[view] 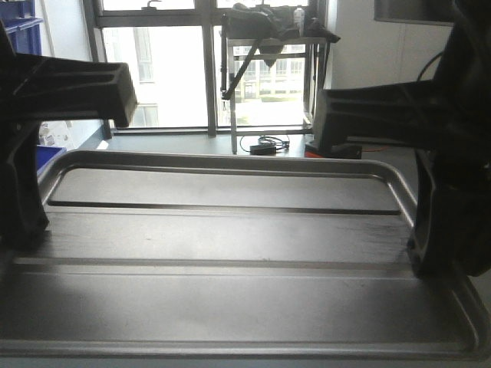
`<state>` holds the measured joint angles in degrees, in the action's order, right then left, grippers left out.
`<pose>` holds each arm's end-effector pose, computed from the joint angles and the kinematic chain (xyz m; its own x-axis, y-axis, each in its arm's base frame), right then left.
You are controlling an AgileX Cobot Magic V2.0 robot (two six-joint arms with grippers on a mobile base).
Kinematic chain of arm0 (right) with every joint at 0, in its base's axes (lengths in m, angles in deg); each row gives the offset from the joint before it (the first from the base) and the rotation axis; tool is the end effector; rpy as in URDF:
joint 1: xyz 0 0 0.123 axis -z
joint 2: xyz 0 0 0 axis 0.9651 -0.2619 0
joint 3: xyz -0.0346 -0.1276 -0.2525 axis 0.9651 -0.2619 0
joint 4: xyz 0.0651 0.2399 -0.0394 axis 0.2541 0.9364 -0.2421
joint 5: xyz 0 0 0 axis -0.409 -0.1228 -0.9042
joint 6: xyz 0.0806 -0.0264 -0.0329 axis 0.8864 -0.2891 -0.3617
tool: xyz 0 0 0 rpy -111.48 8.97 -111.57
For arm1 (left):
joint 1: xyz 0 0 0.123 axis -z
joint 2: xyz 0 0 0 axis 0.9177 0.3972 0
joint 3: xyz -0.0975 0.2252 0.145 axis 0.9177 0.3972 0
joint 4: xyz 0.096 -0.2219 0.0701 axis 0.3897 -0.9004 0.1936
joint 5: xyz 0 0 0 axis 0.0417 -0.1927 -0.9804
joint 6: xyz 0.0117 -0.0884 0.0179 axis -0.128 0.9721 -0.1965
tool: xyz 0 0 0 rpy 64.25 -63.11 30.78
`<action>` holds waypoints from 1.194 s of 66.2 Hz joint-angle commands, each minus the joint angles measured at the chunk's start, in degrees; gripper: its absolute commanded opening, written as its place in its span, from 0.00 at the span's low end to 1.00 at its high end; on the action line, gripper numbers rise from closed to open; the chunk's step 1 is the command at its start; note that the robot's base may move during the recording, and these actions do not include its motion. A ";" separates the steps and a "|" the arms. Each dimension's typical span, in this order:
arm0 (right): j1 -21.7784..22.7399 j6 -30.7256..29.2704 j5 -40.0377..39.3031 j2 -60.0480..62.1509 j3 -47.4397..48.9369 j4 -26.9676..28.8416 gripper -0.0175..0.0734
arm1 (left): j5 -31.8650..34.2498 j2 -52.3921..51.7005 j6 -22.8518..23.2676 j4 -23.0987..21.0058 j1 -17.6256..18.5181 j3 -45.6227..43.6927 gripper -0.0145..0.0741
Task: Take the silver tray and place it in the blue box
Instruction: 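Hold the tray level in both grippers while the base drives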
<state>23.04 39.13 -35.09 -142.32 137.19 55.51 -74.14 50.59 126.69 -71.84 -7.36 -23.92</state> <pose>0.1513 0.1654 0.2576 -0.9383 0.1058 -0.3292 0.0521 0.9844 0.1681 0.1357 -0.1863 0.2742 -0.9346 0.0390 -0.3536 0.0800 0.9916 -0.1021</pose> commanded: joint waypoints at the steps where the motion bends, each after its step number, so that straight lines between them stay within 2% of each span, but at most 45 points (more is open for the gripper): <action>1: -0.04 0.26 -2.47 1.59 1.57 -1.27 0.25 | 1.66 -1.51 0.58 0.48 0.38 -1.48 0.17; 79: -0.04 0.26 -2.36 1.59 1.57 -1.45 0.25 | 1.76 -1.51 0.58 0.64 0.38 -1.48 0.17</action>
<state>23.04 39.13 -35.09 -142.32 137.19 55.51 -74.04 50.59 126.69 -71.57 -7.36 -23.92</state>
